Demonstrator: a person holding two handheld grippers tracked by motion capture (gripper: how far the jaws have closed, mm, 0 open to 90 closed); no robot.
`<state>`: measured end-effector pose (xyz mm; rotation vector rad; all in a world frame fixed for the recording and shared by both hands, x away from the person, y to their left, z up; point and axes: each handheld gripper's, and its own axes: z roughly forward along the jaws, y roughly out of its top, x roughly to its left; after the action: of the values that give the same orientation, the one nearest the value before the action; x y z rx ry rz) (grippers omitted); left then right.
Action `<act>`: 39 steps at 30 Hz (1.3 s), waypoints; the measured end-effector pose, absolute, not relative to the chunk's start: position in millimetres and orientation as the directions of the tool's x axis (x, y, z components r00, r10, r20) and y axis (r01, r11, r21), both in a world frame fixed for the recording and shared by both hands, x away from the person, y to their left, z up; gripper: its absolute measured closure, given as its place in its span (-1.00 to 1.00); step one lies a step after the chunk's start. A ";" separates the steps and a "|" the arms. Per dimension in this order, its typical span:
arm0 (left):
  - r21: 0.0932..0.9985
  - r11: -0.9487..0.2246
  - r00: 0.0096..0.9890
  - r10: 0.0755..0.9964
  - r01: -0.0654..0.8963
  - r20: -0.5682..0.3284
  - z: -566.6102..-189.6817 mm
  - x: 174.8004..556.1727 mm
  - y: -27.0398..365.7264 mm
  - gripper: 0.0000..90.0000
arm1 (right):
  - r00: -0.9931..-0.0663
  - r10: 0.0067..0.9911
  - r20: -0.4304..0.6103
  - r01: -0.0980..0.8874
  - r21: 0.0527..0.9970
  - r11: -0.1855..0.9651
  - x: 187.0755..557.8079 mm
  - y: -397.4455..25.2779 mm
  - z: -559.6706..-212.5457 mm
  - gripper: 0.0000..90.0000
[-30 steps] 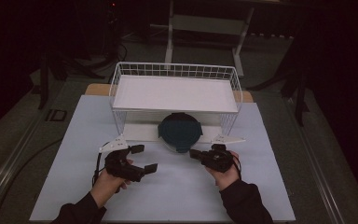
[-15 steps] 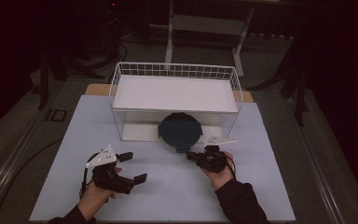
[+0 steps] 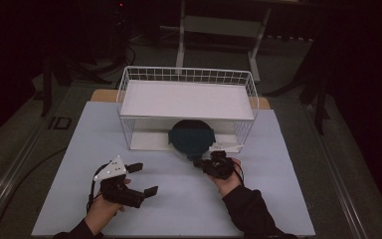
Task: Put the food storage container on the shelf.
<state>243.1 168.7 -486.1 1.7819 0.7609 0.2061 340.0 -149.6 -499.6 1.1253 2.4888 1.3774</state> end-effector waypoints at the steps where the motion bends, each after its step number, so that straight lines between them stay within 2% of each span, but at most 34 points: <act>1: 0.907 -0.163 0.777 0.587 0.389 -0.228 -486.3 242.9 168.3 -0.99 | -0.725 0.637 0.262 0.560 0.763 0.324 341.6 -148.6 -500.3 1.00; 25: 0.909 -0.167 0.785 0.579 0.382 -0.223 -488.0 242.7 167.2 -0.99 | -0.679 0.698 0.229 0.566 0.769 0.298 380.0 -131.4 -503.2 1.00; 35: 0.909 -0.166 0.786 0.576 0.382 -0.225 -487.8 242.5 167.6 -0.99 | -0.697 0.689 0.196 0.538 0.779 0.322 384.2 -123.8 -504.4 1.00; 39: 0.909 -0.169 0.788 0.575 0.381 -0.223 -487.5 242.1 167.6 -0.99 | -0.709 0.675 0.205 0.528 0.788 0.315 378.9 -125.6 -501.2 0.90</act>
<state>242.1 167.6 -487.5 1.7887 0.7401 0.2027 378.9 -125.6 -501.2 1.1140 2.4117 1.3480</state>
